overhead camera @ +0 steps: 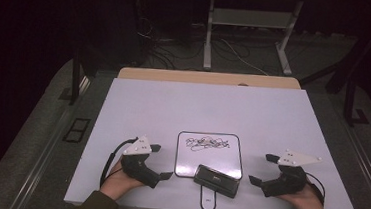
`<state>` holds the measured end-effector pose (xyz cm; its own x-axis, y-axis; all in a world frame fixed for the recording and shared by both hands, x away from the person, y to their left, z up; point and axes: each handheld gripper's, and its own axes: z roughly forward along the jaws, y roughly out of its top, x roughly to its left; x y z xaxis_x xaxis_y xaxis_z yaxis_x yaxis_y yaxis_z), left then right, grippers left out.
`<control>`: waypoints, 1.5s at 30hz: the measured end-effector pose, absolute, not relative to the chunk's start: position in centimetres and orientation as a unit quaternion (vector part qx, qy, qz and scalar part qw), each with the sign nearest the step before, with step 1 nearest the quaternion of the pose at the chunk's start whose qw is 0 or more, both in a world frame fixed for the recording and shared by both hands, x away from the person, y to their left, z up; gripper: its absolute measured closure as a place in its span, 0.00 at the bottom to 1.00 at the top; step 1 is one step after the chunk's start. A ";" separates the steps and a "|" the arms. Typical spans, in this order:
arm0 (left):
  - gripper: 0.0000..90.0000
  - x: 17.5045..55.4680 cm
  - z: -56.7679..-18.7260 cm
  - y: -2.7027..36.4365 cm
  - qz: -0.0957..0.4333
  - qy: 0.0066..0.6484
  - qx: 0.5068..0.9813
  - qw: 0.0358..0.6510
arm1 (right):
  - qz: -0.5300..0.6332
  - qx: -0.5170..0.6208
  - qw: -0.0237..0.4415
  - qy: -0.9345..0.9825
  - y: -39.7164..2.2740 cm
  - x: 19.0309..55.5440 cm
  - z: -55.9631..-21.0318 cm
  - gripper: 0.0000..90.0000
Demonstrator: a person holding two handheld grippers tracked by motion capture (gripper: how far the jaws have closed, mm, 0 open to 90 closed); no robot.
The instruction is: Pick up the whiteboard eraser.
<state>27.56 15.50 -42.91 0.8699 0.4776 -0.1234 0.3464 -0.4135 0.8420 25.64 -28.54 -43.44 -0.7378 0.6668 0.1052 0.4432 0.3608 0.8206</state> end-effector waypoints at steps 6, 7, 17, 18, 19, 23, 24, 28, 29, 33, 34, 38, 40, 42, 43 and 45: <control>0.00 27.5 -42.8 15.5 0.068 0.245 0.839 0.482 | 0.453 0.341 0.122 0.815 -28.6 25.6 -43.3 0.00; 0.00 27.5 -42.8 15.5 0.069 0.245 0.838 0.483 | 0.452 0.341 0.122 0.815 -28.6 25.6 -43.3 0.00; 0.00 27.4 -42.8 15.5 0.070 0.245 0.839 0.481 | 0.450 0.328 0.115 0.822 -28.1 25.6 -42.7 0.00; 0.00 27.4 -42.8 15.5 0.070 0.244 0.839 0.481 | 0.450 0.326 0.116 0.824 -27.9 25.6 -42.6 0.00; 0.00 27.4 -42.8 15.5 0.070 0.244 0.839 0.481 | 0.450 0.326 0.116 0.824 -27.9 25.6 -42.6 0.00; 0.00 27.4 -42.8 15.5 0.069 0.245 0.838 0.482 | 0.449 0.320 0.108 0.828 -27.1 25.9 -42.5 0.00; 0.00 27.5 -42.8 15.5 0.068 0.246 0.838 0.482 | 0.448 0.319 0.105 0.828 -27.0 26.0 -42.4 0.00; 0.00 27.5 -42.9 15.6 0.068 0.247 0.837 0.483 | 0.447 0.316 0.100 0.831 -26.6 26.3 -42.5 0.00; 0.00 27.5 -42.9 15.6 0.068 0.247 0.837 0.483 | 0.447 0.313 0.099 0.832 -26.3 26.4 -42.5 0.00; 0.00 27.5 -42.9 15.6 0.069 0.246 0.838 0.483 | 0.446 0.306 0.096 0.836 -25.8 26.6 -42.4 0.00; 0.00 27.5 -42.9 15.6 0.069 0.247 0.837 0.483 | 0.445 0.305 0.096 0.836 -25.6 26.7 -42.3 0.00; 0.00 27.6 -42.9 15.7 0.068 0.247 0.838 0.483 | 0.443 0.301 0.093 0.839 -25.0 27.0 -42.1 0.00; 0.00 27.6 -42.9 15.7 0.068 0.247 0.837 0.483 | 0.441 0.298 0.092 0.842 -24.6 27.1 -42.1 0.00; 0.00 27.6 -42.9 15.7 0.068 0.247 0.837 0.484 | 0.441 0.295 0.090 0.843 -24.3 27.1 -42.2 0.00; 0.00 27.6 -42.9 15.7 0.068 0.247 0.836 0.485 | 0.441 0.293 0.088 0.844 -24.1 27.2 -42.1 0.00; 0.00 27.6 -42.9 15.7 0.068 0.248 0.837 0.484 | 0.441 0.290 0.088 0.845 -23.9 27.2 -42.1 0.00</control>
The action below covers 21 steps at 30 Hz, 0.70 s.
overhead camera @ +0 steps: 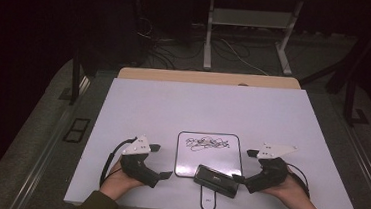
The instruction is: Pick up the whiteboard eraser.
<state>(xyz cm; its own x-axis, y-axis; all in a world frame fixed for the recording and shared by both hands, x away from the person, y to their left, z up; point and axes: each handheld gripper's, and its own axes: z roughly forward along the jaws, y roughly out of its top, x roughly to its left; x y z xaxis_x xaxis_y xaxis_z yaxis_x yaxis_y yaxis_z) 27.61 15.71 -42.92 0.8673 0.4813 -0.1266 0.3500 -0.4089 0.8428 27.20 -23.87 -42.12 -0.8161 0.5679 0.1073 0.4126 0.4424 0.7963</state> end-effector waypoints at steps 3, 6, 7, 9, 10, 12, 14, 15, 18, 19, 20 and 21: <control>0.00 27.6 -42.9 15.7 0.069 0.250 0.835 0.486 | 0.443 0.286 0.085 0.845 -23.6 27.2 -42.0 0.00; 0.00 27.6 -42.9 15.7 0.069 0.250 0.834 0.487 | 0.444 0.285 0.082 0.845 -23.4 27.3 -41.9 0.00; 0.00 27.6 -42.9 15.7 0.069 0.249 0.835 0.486 | 0.444 0.285 0.081 0.846 -23.3 27.3 -41.9 0.00; 0.00 27.6 -42.9 15.7 0.069 0.249 0.835 0.486 | 0.445 0.280 0.080 0.847 -23.0 27.4 -41.8 0.00; 0.00 27.6 -42.9 15.7 0.070 0.247 0.836 0.485 | 0.444 0.279 0.076 0.848 -22.9 27.4 -41.8 0.00; 0.00 27.6 -42.9 15.7 0.069 0.248 0.835 0.486 | 0.444 0.275 0.072 0.849 -22.5 27.5 -41.9 0.00; 0.00 27.6 -42.9 15.7 0.069 0.250 0.834 0.488 | 0.443 0.269 0.069 0.853 -22.2 27.5 -41.9 0.00; 0.00 27.6 -42.9 15.7 0.068 0.249 0.834 0.487 | 0.443 0.267 0.068 0.853 -22.0 27.6 -41.9 0.00; 0.00 27.6 -43.0 15.7 0.067 0.250 0.834 0.488 | 0.443 0.264 0.062 0.854 -21.6 27.6 -41.9 0.00; 0.00 27.6 -43.0 15.7 0.067 0.250 0.833 0.488 | 0.443 0.261 0.059 0.855 -21.2 27.7 -41.9 0.00; 0.00 27.6 -43.0 15.7 0.067 0.250 0.834 0.488 | 0.445 0.258 0.057 0.856 -21.0 27.8 -41.9 0.00; 0.00 27.7 -43.0 15.7 0.067 0.249 0.835 0.487 | 0.445 0.258 0.057 0.856 -21.0 27.8 -41.9 0.00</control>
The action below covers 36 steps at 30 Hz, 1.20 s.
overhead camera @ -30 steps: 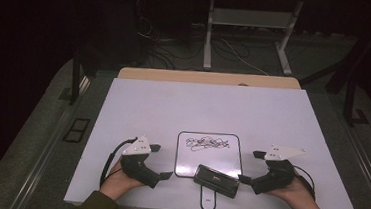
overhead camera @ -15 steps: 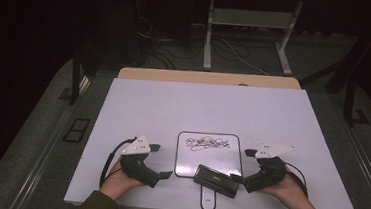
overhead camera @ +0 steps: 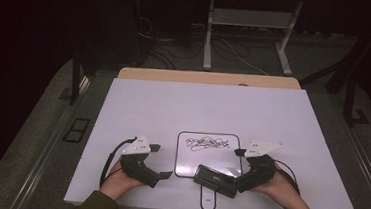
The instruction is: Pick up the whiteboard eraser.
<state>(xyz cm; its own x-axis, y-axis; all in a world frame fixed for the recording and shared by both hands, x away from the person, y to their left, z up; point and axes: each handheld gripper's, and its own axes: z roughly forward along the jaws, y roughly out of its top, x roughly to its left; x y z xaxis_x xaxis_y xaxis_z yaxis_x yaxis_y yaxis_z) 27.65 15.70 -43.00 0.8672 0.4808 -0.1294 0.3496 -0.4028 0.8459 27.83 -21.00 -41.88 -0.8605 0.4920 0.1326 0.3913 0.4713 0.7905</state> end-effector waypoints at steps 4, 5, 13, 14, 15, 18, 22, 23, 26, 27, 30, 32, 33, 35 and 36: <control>0.00 27.6 -43.0 15.7 0.067 0.250 0.834 0.487 | 0.447 0.253 0.049 0.857 -20.3 28.0 -42.0 0.00; 0.00 27.6 -43.0 15.6 0.066 0.253 0.832 0.489 | 0.449 0.252 0.046 0.856 -20.1 28.1 -42.0 0.00; 0.00 27.6 -43.0 15.7 0.066 0.251 0.833 0.488 | 0.447 0.248 0.044 0.858 -19.3 28.4 -41.8 0.00; 0.00 27.6 -43.0 15.7 0.066 0.251 0.833 0.488 | 0.447 0.248 0.044 0.858 -19.3 28.4 -41.8 0.00; 0.00 27.6 -43.0 15.7 0.066 0.251 0.833 0.488 | 0.445 0.249 0.045 0.859 -19.3 28.3 -41.8 0.00; 0.00 27.6 -43.0 15.7 0.066 0.251 0.833 0.488 | 0.434 0.244 0.042 0.866 -19.3 28.1 -41.8 0.07; 0.00 27.5 -43.0 15.7 0.067 0.250 0.833 0.489 | 0.425 0.240 0.044 0.872 -19.2 27.9 -41.7 0.15; 0.00 27.5 -43.0 15.7 0.067 0.250 0.833 0.489 | 0.423 0.239 0.046 0.873 -19.1 27.8 -41.7 0.16; 0.00 27.5 -43.0 15.7 0.066 0.251 0.833 0.489 | 0.410 0.237 0.041 0.880 -18.8 27.7 -41.8 0.16; 0.00 27.5 -42.9 15.8 0.066 0.251 0.833 0.489 | 0.410 0.237 0.041 0.880 -18.8 27.7 -41.8 0.16; 0.00 27.5 -42.9 15.8 0.066 0.251 0.833 0.489 | 0.394 0.235 0.039 0.888 -18.5 27.5 -41.9 0.16; 0.00 27.5 -43.0 15.7 0.067 0.250 0.833 0.489 | 0.384 0.231 0.039 0.893 -18.2 27.3 -42.0 0.16; 0.00 27.5 -43.0 15.7 0.066 0.250 0.833 0.489 | 0.376 0.227 0.039 0.898 -17.9 27.1 -42.0 0.19; 0.00 27.5 -43.0 15.8 0.066 0.250 0.833 0.489 | 0.369 0.221 0.040 0.902 -17.8 26.9 -42.0 0.20; 0.00 27.5 -42.9 15.8 0.066 0.250 0.834 0.488 | 0.369 0.221 0.040 0.902 -17.8 26.9 -42.0 0.20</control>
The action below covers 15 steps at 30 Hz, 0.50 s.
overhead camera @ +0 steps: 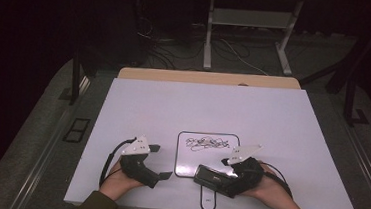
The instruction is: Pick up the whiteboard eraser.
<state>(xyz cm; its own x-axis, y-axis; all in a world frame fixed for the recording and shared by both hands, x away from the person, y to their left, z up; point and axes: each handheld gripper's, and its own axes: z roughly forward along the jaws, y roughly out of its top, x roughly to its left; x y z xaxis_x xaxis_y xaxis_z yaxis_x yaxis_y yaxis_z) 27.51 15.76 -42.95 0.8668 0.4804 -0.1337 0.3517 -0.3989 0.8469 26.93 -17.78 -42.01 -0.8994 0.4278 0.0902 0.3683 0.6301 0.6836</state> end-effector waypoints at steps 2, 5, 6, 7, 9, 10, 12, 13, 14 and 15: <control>0.00 27.5 -43.0 15.8 0.065 0.249 0.833 0.489 | 0.363 0.219 0.039 0.905 -17.6 26.8 -42.0 0.21; 0.00 27.5 -43.0 15.8 0.065 0.249 0.834 0.489 | 0.348 0.207 0.041 0.913 -17.4 26.7 -42.2 0.23; 0.00 27.5 -43.0 15.8 0.065 0.249 0.834 0.488 | 0.342 0.201 0.045 0.917 -17.3 26.7 -42.3 0.24; 0.00 27.5 -42.9 15.8 0.065 0.249 0.834 0.489 | 0.342 0.201 0.045 0.917 -17.3 26.7 -42.3 0.24; 0.00 27.5 -42.9 15.7 0.065 0.249 0.834 0.489 | 0.339 0.201 0.042 0.918 -17.1 26.5 -42.4 0.25; 0.00 27.5 -43.0 15.7 0.065 0.249 0.834 0.489 | 0.334 0.192 0.049 0.922 -17.1 26.6 -42.5 0.25; 0.00 27.5 -43.0 15.8 0.065 0.249 0.834 0.488 | 0.330 0.190 0.049 0.923 -17.0 26.5 -42.5 0.26; 0.00 27.5 -43.0 15.8 0.065 0.249 0.834 0.488 | 0.327 0.187 0.052 0.925 -16.9 26.5 -42.6 0.28; 0.00 27.5 -43.0 15.7 0.065 0.248 0.834 0.488 | 0.327 0.187 0.052 0.925 -16.9 26.5 -42.6 0.28; 0.00 27.5 -43.0 15.7 0.065 0.248 0.834 0.488 | 0.328 0.187 0.049 0.925 -16.9 26.5 -42.7 0.30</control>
<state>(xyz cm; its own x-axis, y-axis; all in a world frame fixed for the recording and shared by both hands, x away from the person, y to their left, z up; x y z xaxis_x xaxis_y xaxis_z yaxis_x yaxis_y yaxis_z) 27.48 15.75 -42.95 0.8686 0.4769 -0.1343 0.3507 -0.4004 0.8466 26.52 -16.91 -42.66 -0.9253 0.3778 0.0322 0.3137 0.7151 0.6247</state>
